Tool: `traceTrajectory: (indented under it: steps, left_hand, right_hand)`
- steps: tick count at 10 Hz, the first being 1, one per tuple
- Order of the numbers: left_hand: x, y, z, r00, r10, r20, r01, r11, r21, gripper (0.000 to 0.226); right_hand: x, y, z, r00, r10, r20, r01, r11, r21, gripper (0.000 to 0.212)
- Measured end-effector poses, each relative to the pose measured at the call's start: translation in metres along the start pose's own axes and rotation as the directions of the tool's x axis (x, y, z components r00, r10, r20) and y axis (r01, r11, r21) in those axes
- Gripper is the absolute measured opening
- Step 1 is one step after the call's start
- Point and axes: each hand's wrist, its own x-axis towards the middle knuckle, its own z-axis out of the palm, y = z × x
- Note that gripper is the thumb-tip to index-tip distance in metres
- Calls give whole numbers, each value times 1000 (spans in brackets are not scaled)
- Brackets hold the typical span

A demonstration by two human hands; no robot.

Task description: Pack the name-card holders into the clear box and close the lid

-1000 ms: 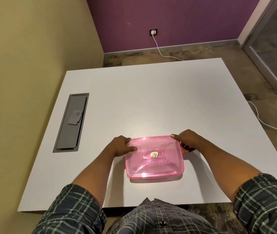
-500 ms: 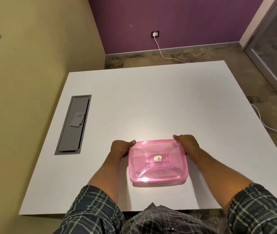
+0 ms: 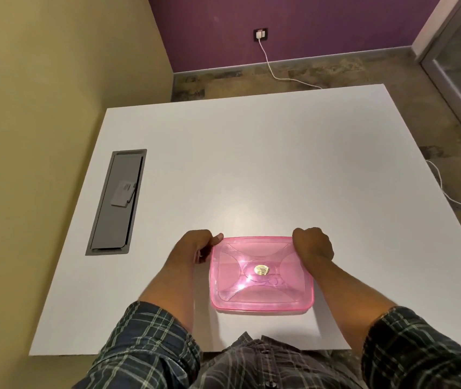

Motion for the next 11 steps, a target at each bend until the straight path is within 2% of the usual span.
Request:
traceTrajectory:
  steps: [1,3,4,6,8,9,10,11]
  left_hand:
    - [-1,2,0,1000,-4,8,4,1000,3,44]
    - [-9,-11,-4,995,103,8,-101,990,-102,28]
    - [-10,-14,-3,990,143,6,-141,981,-133,30]
    - [-11,-5,0,973,211,-93,-222,965,-136,40]
    - [-16,-1,1,972,219,-83,-228,965,-127,33]
    - [-22,2,-1,971,219,-92,-227,970,-89,22]
    - [-29,9,-3,924,351,-154,-348,936,46,14]
    - [-43,21,-4,827,485,-283,-472,874,117,18]
  right_hand:
    - [2,0,2,1000,-4,0,4,1000,-12,20]
    - [2,-1,2,999,-20,-39,19,1000,-6,20]
    - [4,0,3,996,-62,-58,60,998,-31,29]
    - [7,-10,-8,971,-217,-104,211,975,-68,51]
    - [4,-15,-20,942,-329,-69,325,944,-60,49]
    - [-2,-13,-25,928,-372,-30,366,923,-114,47]
    - [-6,-16,-31,889,-453,-66,436,882,-177,40]
    - [-9,-23,-40,772,-613,-167,552,777,-301,29]
